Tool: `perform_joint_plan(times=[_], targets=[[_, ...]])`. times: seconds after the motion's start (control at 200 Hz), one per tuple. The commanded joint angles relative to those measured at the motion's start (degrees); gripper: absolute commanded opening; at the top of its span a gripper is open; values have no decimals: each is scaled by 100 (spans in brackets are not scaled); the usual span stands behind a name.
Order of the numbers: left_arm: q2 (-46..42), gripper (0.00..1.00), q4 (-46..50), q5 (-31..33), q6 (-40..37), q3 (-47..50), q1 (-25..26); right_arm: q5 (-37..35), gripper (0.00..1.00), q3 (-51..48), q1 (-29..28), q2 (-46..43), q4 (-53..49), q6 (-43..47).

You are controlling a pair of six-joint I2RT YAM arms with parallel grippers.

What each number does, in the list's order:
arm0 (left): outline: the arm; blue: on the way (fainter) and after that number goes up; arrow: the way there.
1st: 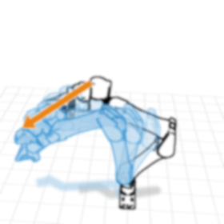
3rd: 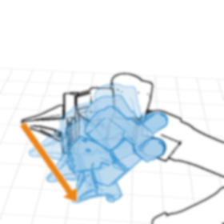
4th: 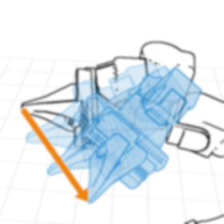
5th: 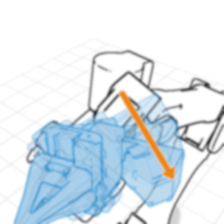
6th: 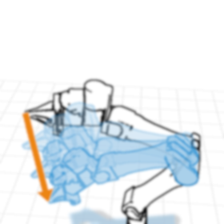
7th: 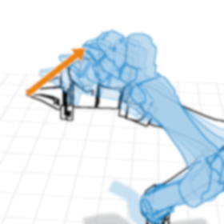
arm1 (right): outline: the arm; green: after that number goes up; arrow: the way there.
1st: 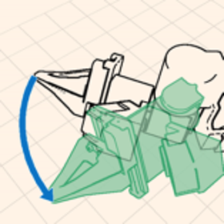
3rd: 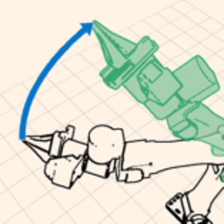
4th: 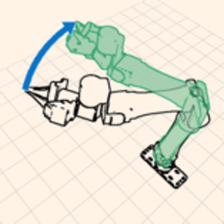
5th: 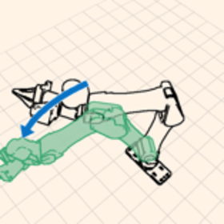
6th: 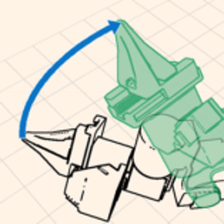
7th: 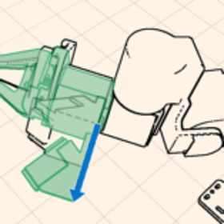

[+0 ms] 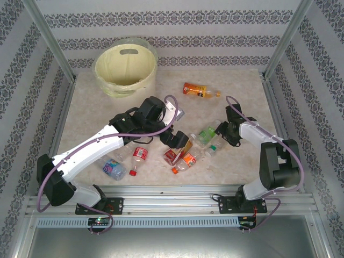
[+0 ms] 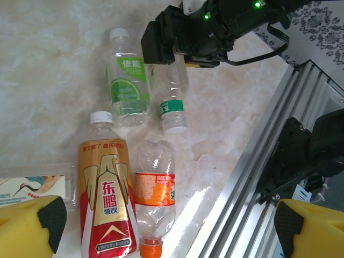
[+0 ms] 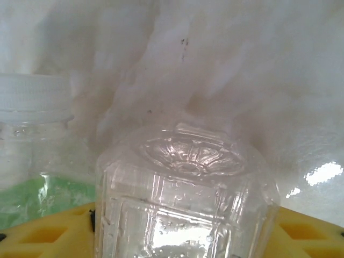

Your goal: Put the plastic bottles in the bin

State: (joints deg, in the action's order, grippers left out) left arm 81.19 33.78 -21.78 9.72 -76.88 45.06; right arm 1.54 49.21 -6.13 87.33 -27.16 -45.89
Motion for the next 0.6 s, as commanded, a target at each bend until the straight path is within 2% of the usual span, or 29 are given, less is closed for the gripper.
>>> perform_joint_plan(times=[0.0,0.12,0.36,0.595], targets=[[72,100,127,254,170,-235,75,90,62,-51,20,-422,10,151],[211,100,217,148,300,-339,34,18,59,-62,-26,-975,-37,357],[323,100,23,-458,387,-346,-159,87,57,67,-358,-2123,-26,702],[279,100,-574,-1226,612,-93,-335,484,57,555,-1022,-2552,220,555]])
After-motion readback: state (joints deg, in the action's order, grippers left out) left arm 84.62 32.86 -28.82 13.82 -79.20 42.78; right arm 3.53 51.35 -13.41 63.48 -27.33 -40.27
